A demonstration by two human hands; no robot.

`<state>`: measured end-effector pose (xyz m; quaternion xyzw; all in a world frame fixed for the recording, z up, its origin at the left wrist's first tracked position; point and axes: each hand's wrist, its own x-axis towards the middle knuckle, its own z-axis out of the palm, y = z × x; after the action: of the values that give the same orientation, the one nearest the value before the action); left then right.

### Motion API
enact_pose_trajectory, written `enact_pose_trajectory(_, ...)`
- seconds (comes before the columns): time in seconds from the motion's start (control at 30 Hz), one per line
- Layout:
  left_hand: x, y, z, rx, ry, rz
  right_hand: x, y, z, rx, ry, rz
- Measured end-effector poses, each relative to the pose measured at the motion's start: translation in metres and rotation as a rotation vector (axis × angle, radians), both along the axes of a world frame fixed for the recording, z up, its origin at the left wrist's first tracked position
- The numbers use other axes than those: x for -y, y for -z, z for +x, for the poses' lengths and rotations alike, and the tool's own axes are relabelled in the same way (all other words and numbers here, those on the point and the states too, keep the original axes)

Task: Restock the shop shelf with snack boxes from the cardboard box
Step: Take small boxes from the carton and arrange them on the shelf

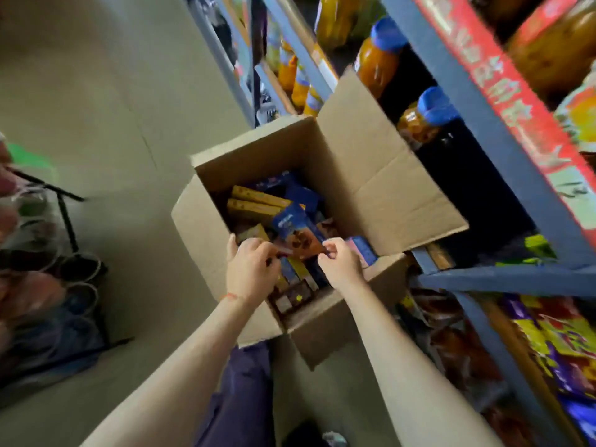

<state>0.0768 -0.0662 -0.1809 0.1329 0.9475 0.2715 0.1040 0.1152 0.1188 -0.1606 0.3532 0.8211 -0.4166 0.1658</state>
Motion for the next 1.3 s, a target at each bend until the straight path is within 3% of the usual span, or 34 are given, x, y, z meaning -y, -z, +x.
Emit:
enact_pose_trajectory(0.2, 0.011, 0.048, -0.035, -0.075, -0.031, -0.129, 0.001, 0.082, -0.069, 0.144, 0.029, 0.119)
enact_pose_trajectory(0.3, 0.011, 0.057, -0.032, -0.17, -0.021, -0.059, -0.004, 0.11, -0.076, 0.201, -0.003, 0.143)
enact_pose_trajectory(0.5, 0.006, 0.057, -0.032, -0.186, -0.04, -0.061, -0.011, 0.096, -0.076, 0.098, -0.04, 0.079)
enact_pose_trajectory(0.63, -0.015, 0.031, -0.029, -0.002, -0.147, 0.033, -0.02, 0.038, -0.054, -0.064, 0.158, -0.178)
enact_pose_trajectory(0.7, -0.034, -0.005, -0.027, 0.263, -0.28, 0.369, -0.03, 0.002, -0.031, -0.171, 0.277, -0.365)
enact_pose_trajectory(0.77, -0.056, -0.056, -0.017, 0.535, -0.339, 0.749, -0.042, -0.04, 0.003, -0.284, 0.323, -0.478)
enact_pose_trajectory(0.83, -0.078, -0.109, 0.006, 0.569, -0.184, 0.882, -0.056, -0.083, 0.047, -0.375, 0.32, -0.488)
enact_pose_trajectory(1.03, -0.146, -0.239, 0.149, 0.538, 0.244, 1.057, -0.104, -0.22, 0.237, -0.651, 0.328, -0.321)
enact_pose_trajectory(1.17, -0.2, -0.282, 0.283, 0.597, 0.489, 1.078, -0.13, -0.282, 0.395, -0.774, 0.412, -0.166)
enact_pose_trajectory(1.3, -0.261, -0.318, 0.416, 0.523, 0.71, 1.044, -0.164, -0.318, 0.547, -0.876, 0.562, -0.009)
